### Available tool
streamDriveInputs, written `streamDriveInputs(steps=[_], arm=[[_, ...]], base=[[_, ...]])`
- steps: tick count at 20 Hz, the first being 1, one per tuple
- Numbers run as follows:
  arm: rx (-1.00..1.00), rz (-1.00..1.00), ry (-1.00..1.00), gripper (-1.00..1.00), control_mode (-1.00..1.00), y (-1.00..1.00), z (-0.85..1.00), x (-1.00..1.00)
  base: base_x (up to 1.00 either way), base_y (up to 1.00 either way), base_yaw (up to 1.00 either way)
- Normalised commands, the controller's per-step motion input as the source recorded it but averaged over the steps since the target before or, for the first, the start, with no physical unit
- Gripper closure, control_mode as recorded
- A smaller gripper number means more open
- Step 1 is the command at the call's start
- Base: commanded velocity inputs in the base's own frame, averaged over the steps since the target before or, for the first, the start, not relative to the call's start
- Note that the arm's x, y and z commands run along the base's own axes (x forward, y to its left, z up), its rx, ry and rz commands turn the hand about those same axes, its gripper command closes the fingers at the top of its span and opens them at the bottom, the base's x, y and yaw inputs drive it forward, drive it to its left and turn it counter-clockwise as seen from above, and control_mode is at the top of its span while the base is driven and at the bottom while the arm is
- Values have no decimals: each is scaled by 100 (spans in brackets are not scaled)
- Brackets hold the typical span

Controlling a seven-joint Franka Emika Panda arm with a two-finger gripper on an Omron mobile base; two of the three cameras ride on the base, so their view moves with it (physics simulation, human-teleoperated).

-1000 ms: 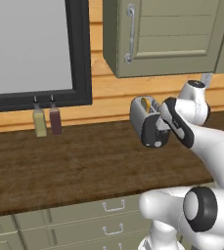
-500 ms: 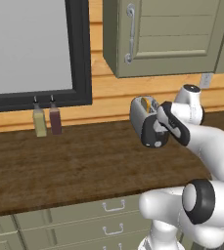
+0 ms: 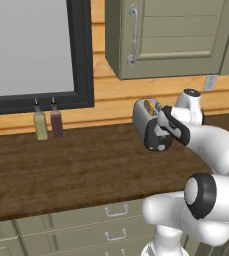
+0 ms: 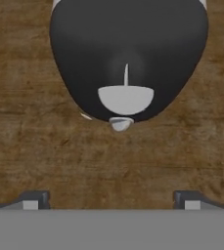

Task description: Start the toaster. Once the lever pops up, take the bread to the plate on the dining counter.

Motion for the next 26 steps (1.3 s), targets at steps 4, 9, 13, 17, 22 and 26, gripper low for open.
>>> streamDriveInputs(steps=[4, 9, 13, 17, 22, 26], arm=[[0, 0, 0, -100, -100, 1, -16, 29], [0, 0, 0, -100, -100, 0, -1, 26], [0, 0, 0, -100, -100, 0, 0, 29], [0, 0, 0, -100, -100, 0, -1, 30], [0, 0, 0, -100, -100, 0, -8, 21], [0, 0, 0, -100, -100, 0, -10, 11]], base=[[0, 0, 0], [0, 0, 0], [0, 0, 0], [0, 0, 0], [0, 0, 0], [0, 0, 0]])
